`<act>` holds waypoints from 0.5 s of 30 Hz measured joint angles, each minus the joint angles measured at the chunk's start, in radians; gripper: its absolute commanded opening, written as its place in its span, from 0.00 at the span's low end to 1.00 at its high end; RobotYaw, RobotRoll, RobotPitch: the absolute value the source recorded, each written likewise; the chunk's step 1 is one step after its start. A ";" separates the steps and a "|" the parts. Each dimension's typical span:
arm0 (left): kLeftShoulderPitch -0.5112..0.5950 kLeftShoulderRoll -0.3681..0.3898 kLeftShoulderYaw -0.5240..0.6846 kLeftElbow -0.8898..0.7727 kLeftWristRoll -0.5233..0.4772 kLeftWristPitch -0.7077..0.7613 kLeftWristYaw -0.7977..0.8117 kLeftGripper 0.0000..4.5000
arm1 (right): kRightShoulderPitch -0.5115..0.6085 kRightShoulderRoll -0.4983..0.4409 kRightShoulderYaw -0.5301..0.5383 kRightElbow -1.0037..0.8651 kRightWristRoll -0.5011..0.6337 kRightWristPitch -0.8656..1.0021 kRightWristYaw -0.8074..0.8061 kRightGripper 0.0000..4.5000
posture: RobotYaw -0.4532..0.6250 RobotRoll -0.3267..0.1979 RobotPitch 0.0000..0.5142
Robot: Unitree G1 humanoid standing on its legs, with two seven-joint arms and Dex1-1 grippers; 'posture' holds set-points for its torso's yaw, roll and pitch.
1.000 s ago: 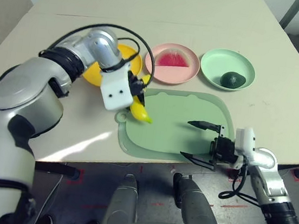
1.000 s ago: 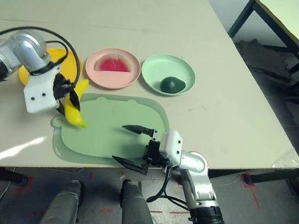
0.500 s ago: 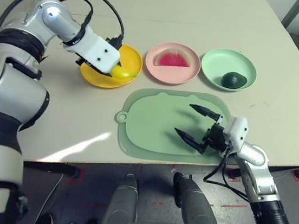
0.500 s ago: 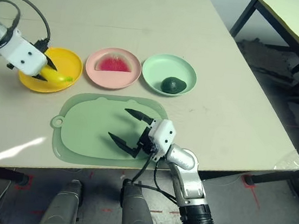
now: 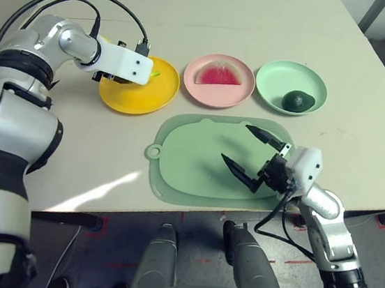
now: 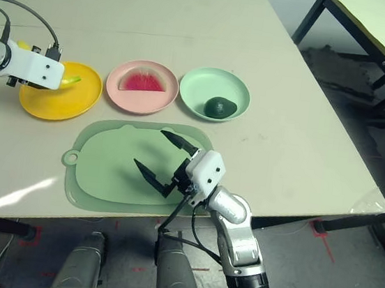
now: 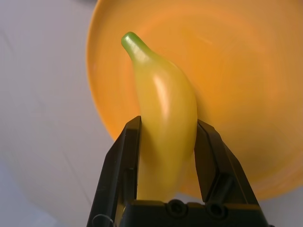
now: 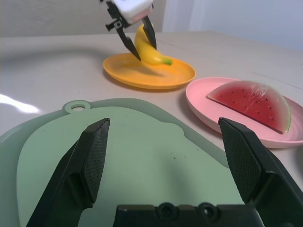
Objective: Place the fruits into color-matched plates.
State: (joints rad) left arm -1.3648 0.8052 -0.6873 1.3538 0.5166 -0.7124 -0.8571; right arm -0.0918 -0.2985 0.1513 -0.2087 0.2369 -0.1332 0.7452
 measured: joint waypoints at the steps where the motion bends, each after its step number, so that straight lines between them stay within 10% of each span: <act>1: 0.007 -0.006 0.012 0.001 0.002 0.001 0.000 0.38 | 0.001 0.000 0.000 -0.002 0.000 0.002 -0.001 1.00 | 0.22 0.62 0.42; 15: 0.074 -0.043 0.170 0.001 -0.007 0.020 -0.070 0.38 | 0.025 -0.030 -0.001 -0.023 0.003 0.016 -0.006 1.00 | 0.21 0.62 0.44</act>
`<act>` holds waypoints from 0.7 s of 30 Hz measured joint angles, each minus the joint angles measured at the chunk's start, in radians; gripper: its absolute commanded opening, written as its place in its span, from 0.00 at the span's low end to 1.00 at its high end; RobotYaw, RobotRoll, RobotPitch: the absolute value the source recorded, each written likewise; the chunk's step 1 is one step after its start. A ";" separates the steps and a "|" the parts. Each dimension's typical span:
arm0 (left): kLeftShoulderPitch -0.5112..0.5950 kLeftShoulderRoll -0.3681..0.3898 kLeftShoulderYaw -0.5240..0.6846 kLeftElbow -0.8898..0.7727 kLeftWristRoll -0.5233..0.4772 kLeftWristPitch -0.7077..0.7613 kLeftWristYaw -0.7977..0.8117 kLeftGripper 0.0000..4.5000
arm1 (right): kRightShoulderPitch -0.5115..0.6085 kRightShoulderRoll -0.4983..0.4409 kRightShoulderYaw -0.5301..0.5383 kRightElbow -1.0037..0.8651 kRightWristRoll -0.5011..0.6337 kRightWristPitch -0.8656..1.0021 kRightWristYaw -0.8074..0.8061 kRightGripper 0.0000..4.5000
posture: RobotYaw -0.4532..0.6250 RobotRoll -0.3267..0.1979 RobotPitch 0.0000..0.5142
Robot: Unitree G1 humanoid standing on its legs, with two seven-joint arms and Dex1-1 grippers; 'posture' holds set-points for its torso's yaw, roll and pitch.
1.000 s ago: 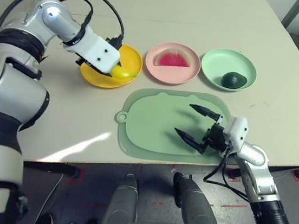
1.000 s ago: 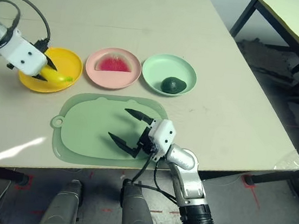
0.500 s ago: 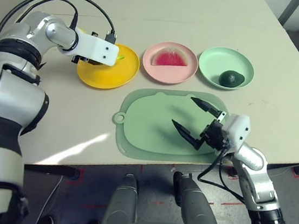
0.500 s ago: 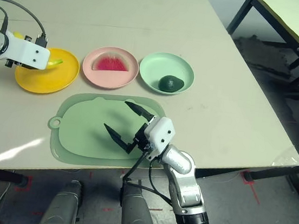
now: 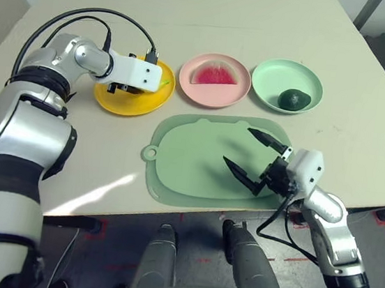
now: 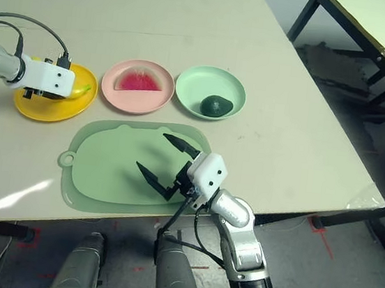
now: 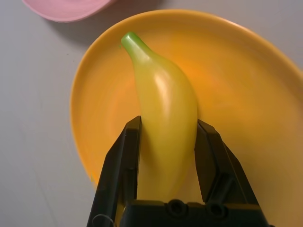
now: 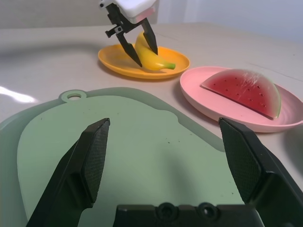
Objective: Place the fruits into color-matched plates.
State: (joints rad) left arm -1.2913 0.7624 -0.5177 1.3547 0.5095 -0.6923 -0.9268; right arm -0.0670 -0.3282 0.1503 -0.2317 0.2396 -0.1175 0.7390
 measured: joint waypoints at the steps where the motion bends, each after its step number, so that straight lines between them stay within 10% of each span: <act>1: 0.006 0.000 0.008 0.000 -0.001 0.000 -0.009 0.38 | 0.000 -0.002 0.000 0.000 0.001 0.000 0.001 1.00 | 0.21 0.62 0.44; 19: 0.038 -0.010 0.094 -0.001 -0.009 -0.018 -0.058 0.39 | -0.019 -0.057 -0.014 0.000 0.035 0.005 0.036 1.00 | 0.21 0.62 0.45; 21: 0.041 -0.010 0.103 -0.002 -0.010 -0.019 -0.060 0.60 | -0.020 -0.063 -0.014 0.000 0.035 0.005 0.036 1.00 | 0.21 0.62 0.45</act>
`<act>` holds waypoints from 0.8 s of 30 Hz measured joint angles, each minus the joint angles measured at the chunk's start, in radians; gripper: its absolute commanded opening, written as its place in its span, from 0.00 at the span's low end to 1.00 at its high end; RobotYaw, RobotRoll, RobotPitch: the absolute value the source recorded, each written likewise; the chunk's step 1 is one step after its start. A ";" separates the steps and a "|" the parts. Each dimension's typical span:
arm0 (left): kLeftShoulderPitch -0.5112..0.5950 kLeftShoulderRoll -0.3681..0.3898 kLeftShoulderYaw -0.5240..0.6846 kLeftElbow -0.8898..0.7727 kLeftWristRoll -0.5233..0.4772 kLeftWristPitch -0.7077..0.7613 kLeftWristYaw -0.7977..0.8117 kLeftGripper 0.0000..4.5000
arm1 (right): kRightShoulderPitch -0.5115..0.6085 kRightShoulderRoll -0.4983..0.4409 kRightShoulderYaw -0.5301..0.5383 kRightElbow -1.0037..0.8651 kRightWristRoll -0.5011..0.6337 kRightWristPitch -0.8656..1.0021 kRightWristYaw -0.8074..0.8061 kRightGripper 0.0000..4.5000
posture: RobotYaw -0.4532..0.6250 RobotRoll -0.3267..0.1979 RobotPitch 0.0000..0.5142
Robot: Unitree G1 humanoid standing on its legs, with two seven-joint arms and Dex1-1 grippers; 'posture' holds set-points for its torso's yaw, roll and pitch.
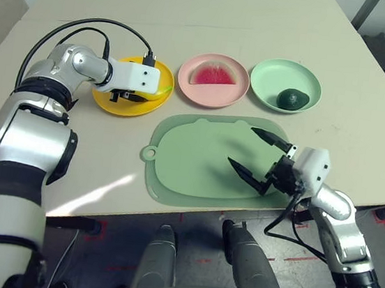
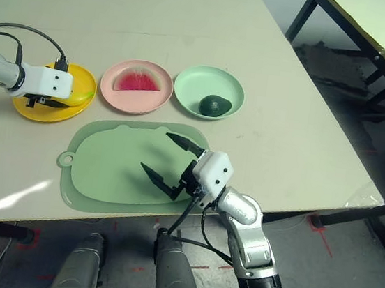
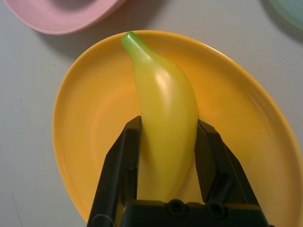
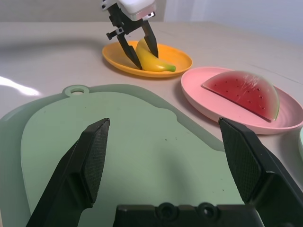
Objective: Place the fruits into color-matched plates.
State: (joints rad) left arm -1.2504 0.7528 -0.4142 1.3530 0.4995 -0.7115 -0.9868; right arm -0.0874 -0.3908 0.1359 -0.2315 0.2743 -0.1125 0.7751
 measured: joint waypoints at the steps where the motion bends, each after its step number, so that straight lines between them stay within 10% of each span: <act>1: 0.000 0.000 0.003 -0.001 -0.001 -0.003 0.000 0.68 | -0.002 0.000 0.000 0.000 0.000 0.000 0.000 1.00 | 0.21 0.62 0.45; 6: 0.000 0.000 0.012 -0.014 -0.004 -0.017 -0.005 0.99 | -0.003 0.000 0.000 0.000 0.000 0.000 0.000 1.00 | 0.21 0.62 0.46; 17: 0.001 0.005 0.051 -0.014 -0.030 -0.039 -0.058 0.99 | -0.017 0.010 -0.041 0.017 0.028 0.019 -0.027 1.00 | 0.23 0.62 0.46; 24: -0.065 -0.064 0.455 -0.032 -0.434 0.235 -0.132 0.99 | -0.162 -0.015 -0.203 0.131 0.082 0.044 -0.087 1.00 | 0.24 0.62 0.46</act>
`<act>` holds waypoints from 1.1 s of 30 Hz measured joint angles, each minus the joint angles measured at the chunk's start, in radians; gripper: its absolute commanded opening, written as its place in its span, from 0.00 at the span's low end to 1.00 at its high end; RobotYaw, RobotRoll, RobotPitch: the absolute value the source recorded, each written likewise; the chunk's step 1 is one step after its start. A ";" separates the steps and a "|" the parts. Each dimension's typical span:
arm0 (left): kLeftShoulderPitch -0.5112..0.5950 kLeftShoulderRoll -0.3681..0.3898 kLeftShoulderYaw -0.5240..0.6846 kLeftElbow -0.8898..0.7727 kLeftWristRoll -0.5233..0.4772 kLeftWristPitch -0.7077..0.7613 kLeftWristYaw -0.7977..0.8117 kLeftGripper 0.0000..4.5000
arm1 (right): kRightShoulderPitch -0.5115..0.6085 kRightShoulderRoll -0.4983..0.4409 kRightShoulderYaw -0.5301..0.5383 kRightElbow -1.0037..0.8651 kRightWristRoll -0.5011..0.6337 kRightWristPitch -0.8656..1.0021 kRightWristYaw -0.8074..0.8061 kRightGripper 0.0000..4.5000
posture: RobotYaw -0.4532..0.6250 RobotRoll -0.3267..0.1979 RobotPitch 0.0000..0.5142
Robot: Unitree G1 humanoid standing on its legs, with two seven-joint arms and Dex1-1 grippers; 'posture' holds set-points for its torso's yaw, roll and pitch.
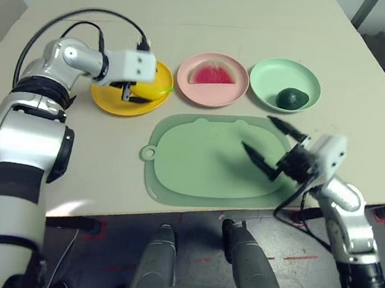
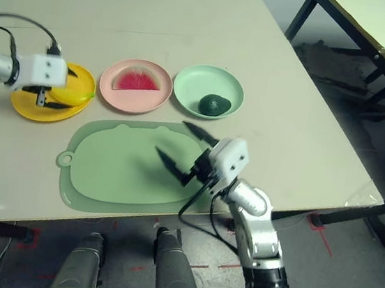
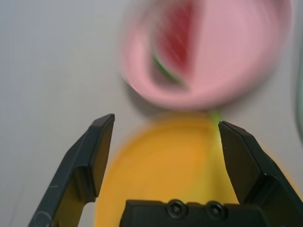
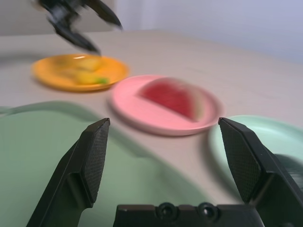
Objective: Place the fruits into color-matched plates.
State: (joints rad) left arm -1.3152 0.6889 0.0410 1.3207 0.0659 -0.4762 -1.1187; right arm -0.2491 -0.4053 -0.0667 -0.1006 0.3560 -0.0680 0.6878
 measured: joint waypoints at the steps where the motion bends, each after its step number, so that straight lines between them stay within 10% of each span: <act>1: -0.017 0.001 0.049 -0.020 -0.051 0.043 0.011 0.99 | -0.026 -0.016 -0.031 0.028 0.009 0.011 -0.012 1.00 | 0.25 0.62 0.46; 7: 0.073 0.088 0.257 -0.191 -0.247 0.220 0.166 0.99 | -0.140 -0.116 -0.252 0.226 0.059 0.019 -0.079 1.00 | 0.29 0.62 0.47; 19: 0.955 -0.014 0.558 -1.010 -0.470 0.542 0.576 0.99 | -0.171 -0.169 -0.368 0.758 0.065 -0.224 0.063 1.00 | 0.37 0.62 0.51; 33: 1.199 -0.129 0.585 -1.286 -0.516 0.666 0.729 0.99 | -0.209 -0.050 -0.335 0.807 0.094 -0.281 0.215 1.00 | 0.40 0.62 0.48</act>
State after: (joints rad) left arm -0.1158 0.5601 0.6257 0.0348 -0.4504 0.1901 -0.3899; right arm -0.4583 -0.4551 -0.4017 0.7061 0.4495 -0.3487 0.9023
